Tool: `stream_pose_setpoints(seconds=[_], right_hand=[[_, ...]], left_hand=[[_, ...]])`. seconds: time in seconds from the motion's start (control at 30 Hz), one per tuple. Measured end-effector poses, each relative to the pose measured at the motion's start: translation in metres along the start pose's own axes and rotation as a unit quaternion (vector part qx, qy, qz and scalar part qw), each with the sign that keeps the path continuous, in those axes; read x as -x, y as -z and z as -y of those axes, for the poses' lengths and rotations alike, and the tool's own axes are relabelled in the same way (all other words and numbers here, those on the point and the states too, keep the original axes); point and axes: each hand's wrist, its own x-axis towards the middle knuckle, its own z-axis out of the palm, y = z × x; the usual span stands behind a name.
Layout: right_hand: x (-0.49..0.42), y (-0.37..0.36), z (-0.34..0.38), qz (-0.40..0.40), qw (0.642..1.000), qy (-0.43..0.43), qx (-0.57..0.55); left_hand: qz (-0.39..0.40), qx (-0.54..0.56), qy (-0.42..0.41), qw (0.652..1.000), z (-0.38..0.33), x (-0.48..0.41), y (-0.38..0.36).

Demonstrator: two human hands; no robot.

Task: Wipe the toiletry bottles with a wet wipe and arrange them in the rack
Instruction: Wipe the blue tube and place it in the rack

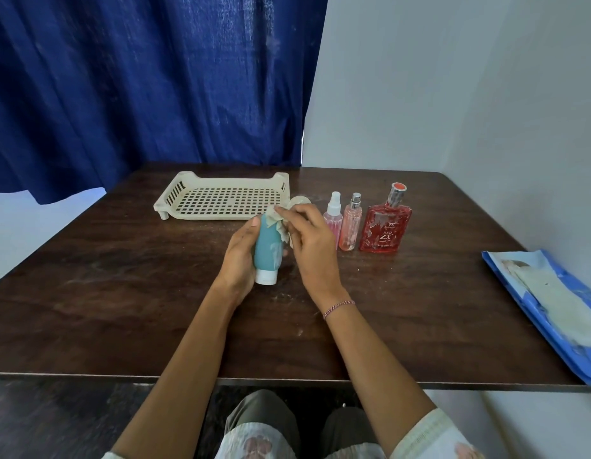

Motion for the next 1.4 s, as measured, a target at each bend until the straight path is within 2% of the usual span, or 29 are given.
stream_pose_setpoints(seconds=[0.17, 0.27, 0.4, 0.6, 0.67, 0.8, 0.87, 1.03, 1.27, 1.4], right_hand=[[-0.001, -0.001, -0.002, -0.027, 0.996, 0.001, 0.081], [0.001, -0.001, -0.003, -0.021, 0.996, 0.017, 0.081], [0.003, -0.002, -0.002, 0.016, 0.999, 0.038, 0.027], [0.002, 0.002, -0.003, 0.125, 0.988, 0.084, -0.02], [0.002, 0.002, -0.003, 0.116, 0.99, 0.082, -0.013], [0.001, -0.002, -0.001, 0.022, 0.999, 0.031, 0.009], [0.0, -0.003, 0.0, 0.007, 1.0, 0.015, 0.002], [0.005, -0.006, -0.002, 0.057, 0.997, 0.042, -0.013], [0.008, -0.008, 0.001, 0.161, 0.982, 0.063, -0.08], [0.007, -0.007, -0.001, 0.169, 0.981, 0.055, -0.084]], left_hand=[[0.0, -0.006, 0.003, 1.0, -0.001, 0.001, -0.001], [-0.012, 0.003, -0.001, 1.0, -0.002, 0.002, -0.002], [-0.051, 0.028, -0.01, 0.998, -0.005, 0.001, 0.002], [-0.122, 0.047, -0.027, 0.991, -0.008, -0.004, 0.007], [-0.122, 0.042, -0.026, 0.991, -0.007, -0.003, 0.006], [-0.08, 0.012, -0.017, 0.997, -0.003, -0.002, 0.001], [-0.07, 0.01, -0.013, 0.997, -0.002, -0.002, 0.0], [-0.105, 0.022, -0.016, 0.994, -0.002, -0.004, 0.002], [-0.218, 0.023, -0.036, 0.975, -0.006, -0.005, 0.01], [-0.218, 0.025, -0.033, 0.975, -0.007, -0.005, 0.012]])
